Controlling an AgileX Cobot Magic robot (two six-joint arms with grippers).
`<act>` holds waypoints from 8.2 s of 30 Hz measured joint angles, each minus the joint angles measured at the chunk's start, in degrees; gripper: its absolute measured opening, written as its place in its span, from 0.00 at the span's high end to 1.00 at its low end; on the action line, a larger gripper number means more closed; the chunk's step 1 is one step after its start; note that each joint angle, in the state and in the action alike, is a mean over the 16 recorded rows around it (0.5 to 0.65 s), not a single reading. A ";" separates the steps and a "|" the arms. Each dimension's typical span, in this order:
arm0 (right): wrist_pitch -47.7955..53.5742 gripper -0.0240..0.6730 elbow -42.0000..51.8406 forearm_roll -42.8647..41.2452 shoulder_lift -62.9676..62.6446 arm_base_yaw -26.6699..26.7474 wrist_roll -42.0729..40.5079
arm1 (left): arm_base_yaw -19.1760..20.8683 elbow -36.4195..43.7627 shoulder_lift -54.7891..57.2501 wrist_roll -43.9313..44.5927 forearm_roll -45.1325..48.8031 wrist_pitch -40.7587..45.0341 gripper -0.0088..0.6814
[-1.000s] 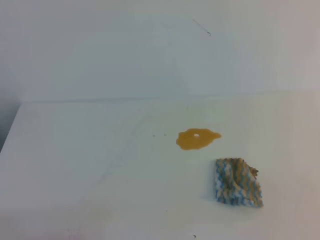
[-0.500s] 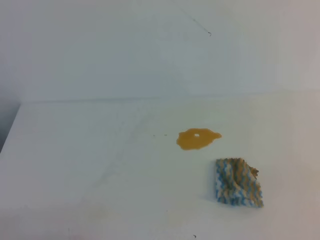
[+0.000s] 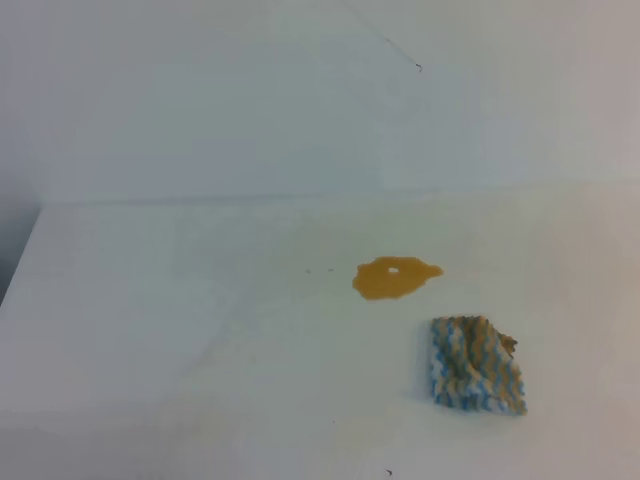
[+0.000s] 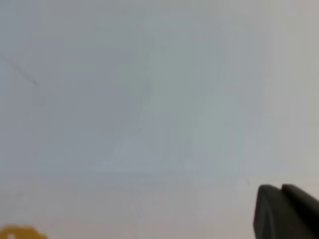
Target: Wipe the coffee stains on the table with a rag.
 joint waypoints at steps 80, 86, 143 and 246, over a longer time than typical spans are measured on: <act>19.94 0.97 -59.80 5.87 89.39 21.52 -16.56 | 0.00 0.16 -0.10 -0.03 0.00 -0.06 0.99; 23.85 0.97 -66.17 8.81 95.81 20.27 -14.00 | 0.00 0.16 -0.10 -0.03 0.00 -0.06 0.99; 35.13 0.97 -75.68 2.03 105.21 36.24 -2.39 | -0.01 0.31 -0.19 0.00 0.01 -0.11 0.99; 20.80 0.97 5.57 -6.58 -19.61 27.79 7.52 | -0.01 0.31 -0.19 -0.09 0.01 -0.11 0.99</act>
